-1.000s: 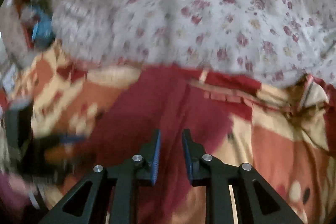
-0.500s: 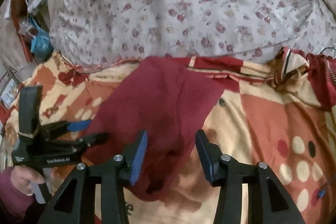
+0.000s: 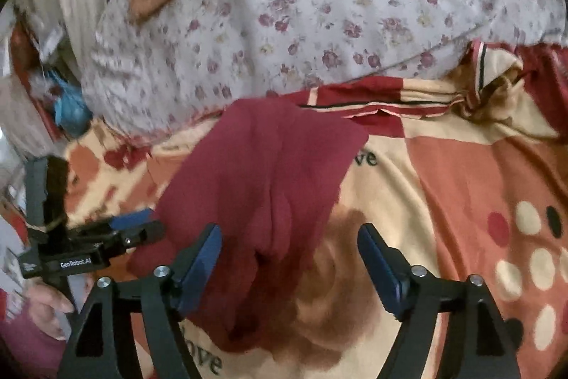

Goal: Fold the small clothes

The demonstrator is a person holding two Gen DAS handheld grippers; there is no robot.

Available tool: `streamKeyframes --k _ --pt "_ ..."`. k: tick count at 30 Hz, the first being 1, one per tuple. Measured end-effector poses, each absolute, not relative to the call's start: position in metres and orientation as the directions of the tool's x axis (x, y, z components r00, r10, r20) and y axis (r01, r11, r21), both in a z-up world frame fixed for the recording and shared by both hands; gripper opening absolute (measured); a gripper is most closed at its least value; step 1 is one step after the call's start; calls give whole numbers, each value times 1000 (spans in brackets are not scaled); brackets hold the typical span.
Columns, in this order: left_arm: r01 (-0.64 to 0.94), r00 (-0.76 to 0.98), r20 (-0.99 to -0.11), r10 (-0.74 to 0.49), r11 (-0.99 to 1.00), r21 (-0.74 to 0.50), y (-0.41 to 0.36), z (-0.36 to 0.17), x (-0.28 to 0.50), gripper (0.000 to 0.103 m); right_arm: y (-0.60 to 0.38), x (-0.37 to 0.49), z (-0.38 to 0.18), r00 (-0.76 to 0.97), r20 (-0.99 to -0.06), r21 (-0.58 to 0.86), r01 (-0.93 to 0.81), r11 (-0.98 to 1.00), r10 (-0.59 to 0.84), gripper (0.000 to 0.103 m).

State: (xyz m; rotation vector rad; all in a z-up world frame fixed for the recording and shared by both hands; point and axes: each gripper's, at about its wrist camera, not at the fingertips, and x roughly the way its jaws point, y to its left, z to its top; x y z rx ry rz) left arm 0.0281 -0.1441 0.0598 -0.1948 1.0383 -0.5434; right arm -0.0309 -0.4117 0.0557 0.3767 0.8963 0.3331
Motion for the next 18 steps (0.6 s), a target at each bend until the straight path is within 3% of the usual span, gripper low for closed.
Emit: streamKeyframes --k 4,9,14,17,18 --pt "296 333 -734 -592 805 -514 -139 51 50 70 -421 -6 37 547 -662 556 -100 825 512 81" --pt "273 269 -715 -646 763 -586 -145 38 68 82 -424 20 6 499 -591 700 -74 711 634 81" --pt "273 199 -709 -676 733 -623 -156 22 80 83 -401 36 -8 447 -598 699 -115 706 665 82" --pt "282 196 -726 -659 747 -602 -162 26 80 82 -396 41 0 449 -606 682 -132 719 657 60" --pt "287 200 -722 -663 744 -604 -162 28 78 74 -394 40 4 455 -609 674 -135 726 650 52"
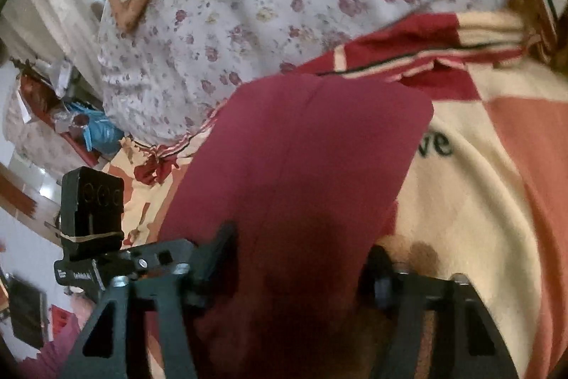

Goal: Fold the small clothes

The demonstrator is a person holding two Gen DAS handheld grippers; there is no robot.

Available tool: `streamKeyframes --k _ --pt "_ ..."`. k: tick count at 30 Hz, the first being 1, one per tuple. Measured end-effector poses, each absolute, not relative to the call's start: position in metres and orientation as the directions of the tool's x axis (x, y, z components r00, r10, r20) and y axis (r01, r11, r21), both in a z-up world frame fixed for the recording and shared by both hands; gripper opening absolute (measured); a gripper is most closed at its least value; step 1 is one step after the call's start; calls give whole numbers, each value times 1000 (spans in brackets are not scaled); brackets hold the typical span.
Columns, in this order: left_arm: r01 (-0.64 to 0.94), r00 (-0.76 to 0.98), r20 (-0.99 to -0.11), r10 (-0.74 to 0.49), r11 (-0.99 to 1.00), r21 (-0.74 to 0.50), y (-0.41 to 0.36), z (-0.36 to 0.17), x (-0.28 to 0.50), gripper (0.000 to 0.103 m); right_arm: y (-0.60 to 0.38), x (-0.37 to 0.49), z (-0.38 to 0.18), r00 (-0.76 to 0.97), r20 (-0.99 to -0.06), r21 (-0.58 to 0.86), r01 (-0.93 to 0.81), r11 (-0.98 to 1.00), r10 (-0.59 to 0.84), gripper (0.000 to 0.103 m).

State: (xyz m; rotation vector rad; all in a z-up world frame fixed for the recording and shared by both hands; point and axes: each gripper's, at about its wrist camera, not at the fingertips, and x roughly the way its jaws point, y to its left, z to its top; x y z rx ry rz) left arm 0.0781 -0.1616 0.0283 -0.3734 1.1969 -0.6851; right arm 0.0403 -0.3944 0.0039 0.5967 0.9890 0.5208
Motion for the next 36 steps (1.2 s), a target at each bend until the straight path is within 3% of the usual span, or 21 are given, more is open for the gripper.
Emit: streamKeyframes --k 1,3,6,11,14,15,17,23,26,29,31,36 --pt "296 207 -718 -665 742 -601 -159 33 75 66 -393 39 10 458 -614 663 -143 735 643 49" --pt "316 208 -709 -674 732 -603 -152 48 65 61 -389 33 28 458 -610 649 -179 740 646 44" --pt "322 218 -680 -700 709 -627 -135 75 37 61 -380 14 59 436 -578 661 -246 709 690 44" --pt "292 264 -713 -649 759 -582 -100 91 -30 62 -350 -16 83 353 -567 666 -337 666 745 45" --pt "224 250 -779 -575 817 -531 -88 62 -47 62 -323 -25 66 339 -673 561 -345 752 657 58" --pt "199 237 -804 -546 837 -510 -86 50 -48 62 -316 -28 58 357 -737 478 -327 815 575 58" --pt "172 242 -781 -575 818 -549 -77 41 -50 65 -319 -36 57 387 -767 413 -313 855 512 59" --pt "198 398 -782 -479 878 -436 -71 81 -64 71 -338 -78 125 526 -706 322 -358 877 474 59" --pt "207 472 -781 -409 912 -353 -75 89 -68 72 -309 -90 141 510 -698 278 -455 846 503 52" --pt "214 509 -783 -358 934 -287 -87 88 -72 72 -273 -108 119 481 -753 160 -530 833 450 44" --pt "216 535 -780 -324 945 -245 -94 84 -77 72 -268 -107 86 455 -821 101 -480 871 346 42" --pt "200 584 -764 -275 961 -193 -100 83 -88 72 -291 -119 68 454 -817 149 -430 890 356 42"
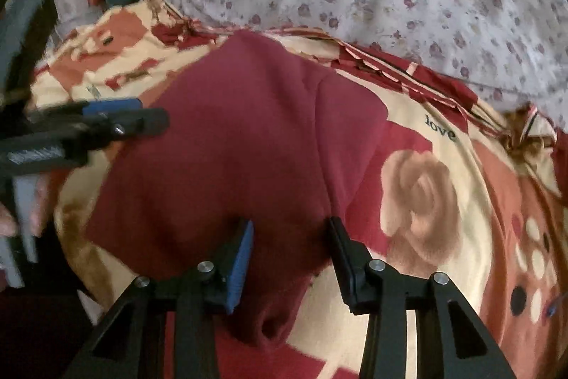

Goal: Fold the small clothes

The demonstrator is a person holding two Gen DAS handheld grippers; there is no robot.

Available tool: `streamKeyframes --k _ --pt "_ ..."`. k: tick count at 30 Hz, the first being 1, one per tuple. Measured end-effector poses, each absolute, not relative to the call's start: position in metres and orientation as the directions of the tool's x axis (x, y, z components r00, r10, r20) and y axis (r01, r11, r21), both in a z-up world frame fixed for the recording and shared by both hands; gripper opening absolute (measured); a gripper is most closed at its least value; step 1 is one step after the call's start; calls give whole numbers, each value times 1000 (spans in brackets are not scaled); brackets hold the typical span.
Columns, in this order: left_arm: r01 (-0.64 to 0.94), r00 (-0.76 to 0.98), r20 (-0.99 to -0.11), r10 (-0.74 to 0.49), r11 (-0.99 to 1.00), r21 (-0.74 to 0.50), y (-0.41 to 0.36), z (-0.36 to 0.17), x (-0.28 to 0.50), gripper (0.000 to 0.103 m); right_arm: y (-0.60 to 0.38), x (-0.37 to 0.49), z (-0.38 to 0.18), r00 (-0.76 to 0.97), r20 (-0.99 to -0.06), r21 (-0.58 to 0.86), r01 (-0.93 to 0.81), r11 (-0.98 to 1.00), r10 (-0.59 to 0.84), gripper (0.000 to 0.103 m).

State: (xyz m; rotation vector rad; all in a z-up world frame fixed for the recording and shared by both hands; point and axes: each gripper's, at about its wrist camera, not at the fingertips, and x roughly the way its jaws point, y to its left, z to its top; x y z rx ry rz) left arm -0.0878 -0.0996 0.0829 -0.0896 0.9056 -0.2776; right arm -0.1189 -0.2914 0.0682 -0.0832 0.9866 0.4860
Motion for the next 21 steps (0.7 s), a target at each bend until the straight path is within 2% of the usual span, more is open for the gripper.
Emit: streamKeyframes --k 4,7,14,16,18,21 --pt "187 614 -747 -255 966 -176 -101 88 -94 72 -308 -126 95 499 -762 221 -399 890 413 42" --pt "172 633 -733 -249 968 -180 -100 95 -98 72 -313 -131 109 551 -724 247 -355 902 415 46" --pt "166 676 -709 -201 979 -119 -106 111 -109 72 -313 -132 113 594 -704 295 -254 921 389 48" --pt "167 686 -702 -189 981 -100 -108 115 -112 72 -309 -134 115 607 -704 274 -247 930 369 53" --pt "177 705 -683 -189 980 -88 -110 119 -117 72 -308 -137 118 625 -694 264 -241 934 358 70" --pt "171 730 -661 -174 983 -70 -112 123 -123 72 -308 -139 122 645 -675 269 -237 934 358 73"
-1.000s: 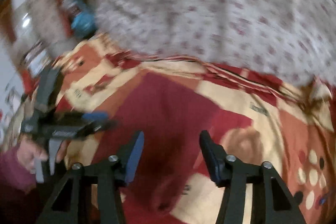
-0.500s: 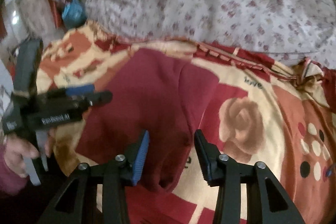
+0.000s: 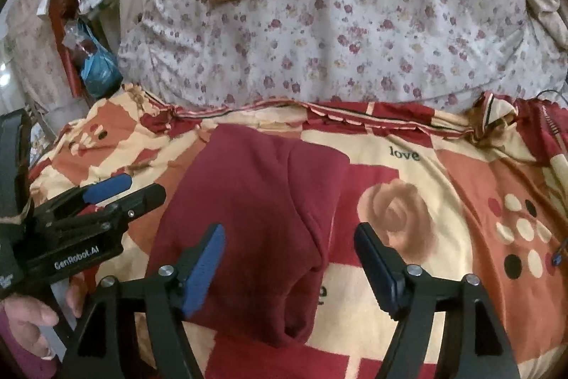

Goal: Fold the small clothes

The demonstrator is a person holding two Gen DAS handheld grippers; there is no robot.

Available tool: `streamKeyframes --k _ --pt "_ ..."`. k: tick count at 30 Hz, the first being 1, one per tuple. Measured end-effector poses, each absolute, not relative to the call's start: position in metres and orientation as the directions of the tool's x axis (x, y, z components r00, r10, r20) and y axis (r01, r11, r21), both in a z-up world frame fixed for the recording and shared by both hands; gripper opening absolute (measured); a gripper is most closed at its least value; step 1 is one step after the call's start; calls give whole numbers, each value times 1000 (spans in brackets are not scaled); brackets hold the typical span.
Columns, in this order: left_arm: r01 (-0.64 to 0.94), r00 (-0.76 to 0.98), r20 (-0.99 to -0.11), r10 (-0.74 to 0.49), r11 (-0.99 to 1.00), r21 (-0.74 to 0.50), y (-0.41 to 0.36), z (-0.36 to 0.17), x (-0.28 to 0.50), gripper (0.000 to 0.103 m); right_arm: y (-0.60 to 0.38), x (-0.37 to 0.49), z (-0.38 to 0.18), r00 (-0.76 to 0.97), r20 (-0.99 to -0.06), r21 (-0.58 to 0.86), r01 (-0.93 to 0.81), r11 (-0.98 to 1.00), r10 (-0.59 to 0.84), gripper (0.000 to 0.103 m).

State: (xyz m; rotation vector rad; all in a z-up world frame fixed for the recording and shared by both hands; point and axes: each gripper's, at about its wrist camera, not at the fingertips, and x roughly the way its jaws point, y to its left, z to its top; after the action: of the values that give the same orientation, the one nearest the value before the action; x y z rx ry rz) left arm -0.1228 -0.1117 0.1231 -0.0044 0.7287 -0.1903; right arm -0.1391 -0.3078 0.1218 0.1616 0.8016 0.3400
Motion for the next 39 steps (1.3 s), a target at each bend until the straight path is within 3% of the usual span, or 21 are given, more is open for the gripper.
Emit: streamKeyframes --k 7,39 --pt "136 772 -630 -79 990 43 -116 127 -133 72 -308 -140 122 644 -679 269 -230 936 353 73" --pt "106 740 -668 -77 994 2 -105 109 -117 72 -291 -127 107 641 -710 214 -197 957 291 75"
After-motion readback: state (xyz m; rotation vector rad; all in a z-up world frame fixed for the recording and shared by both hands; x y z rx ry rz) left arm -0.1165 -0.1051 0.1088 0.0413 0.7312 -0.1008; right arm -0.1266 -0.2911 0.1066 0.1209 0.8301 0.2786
